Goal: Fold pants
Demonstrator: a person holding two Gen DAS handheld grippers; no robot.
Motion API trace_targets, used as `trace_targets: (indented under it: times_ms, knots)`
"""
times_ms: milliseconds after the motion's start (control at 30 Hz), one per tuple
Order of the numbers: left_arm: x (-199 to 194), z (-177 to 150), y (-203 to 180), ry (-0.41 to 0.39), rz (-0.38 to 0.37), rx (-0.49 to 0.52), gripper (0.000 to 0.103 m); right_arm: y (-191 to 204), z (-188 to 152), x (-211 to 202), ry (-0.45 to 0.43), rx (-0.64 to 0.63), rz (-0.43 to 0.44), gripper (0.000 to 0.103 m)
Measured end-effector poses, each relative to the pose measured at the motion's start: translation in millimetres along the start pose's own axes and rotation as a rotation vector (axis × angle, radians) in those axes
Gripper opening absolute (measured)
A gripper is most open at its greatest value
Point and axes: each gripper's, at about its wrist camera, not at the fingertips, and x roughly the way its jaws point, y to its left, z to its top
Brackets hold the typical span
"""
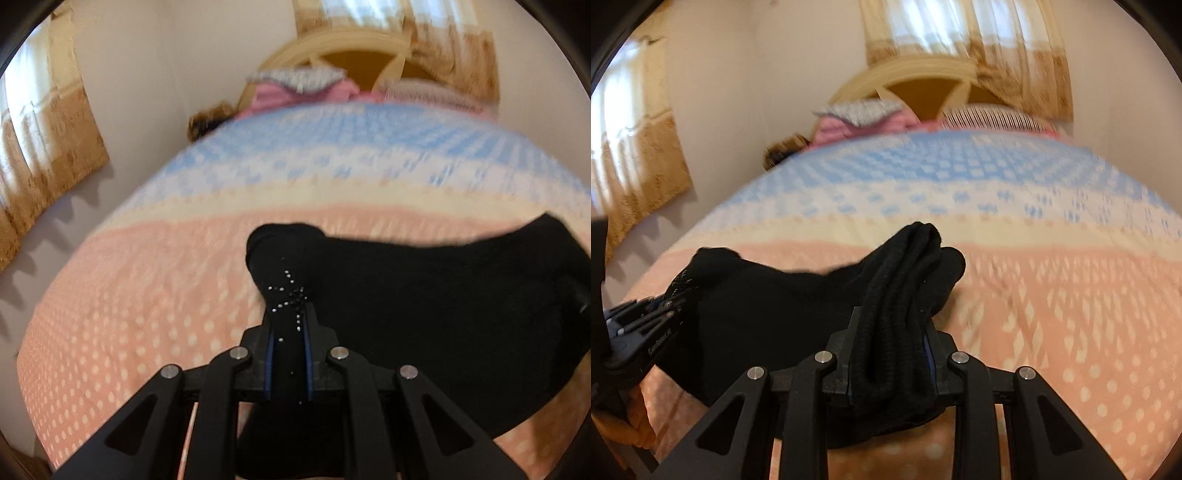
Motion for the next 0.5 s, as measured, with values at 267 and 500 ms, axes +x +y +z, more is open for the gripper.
trace_targets:
  times_ms: [267, 500]
  knots:
    - [1, -6, -4, 0.031, 0.063, 0.073, 0.039, -6, 0, 17, 0.099, 0.011, 0.002, 0.032]
    - [-7, -17, 36, 0.086, 0.109, 0.002, 0.102, -39, -4, 20, 0.165, 0.134, 0.120, 0.056]
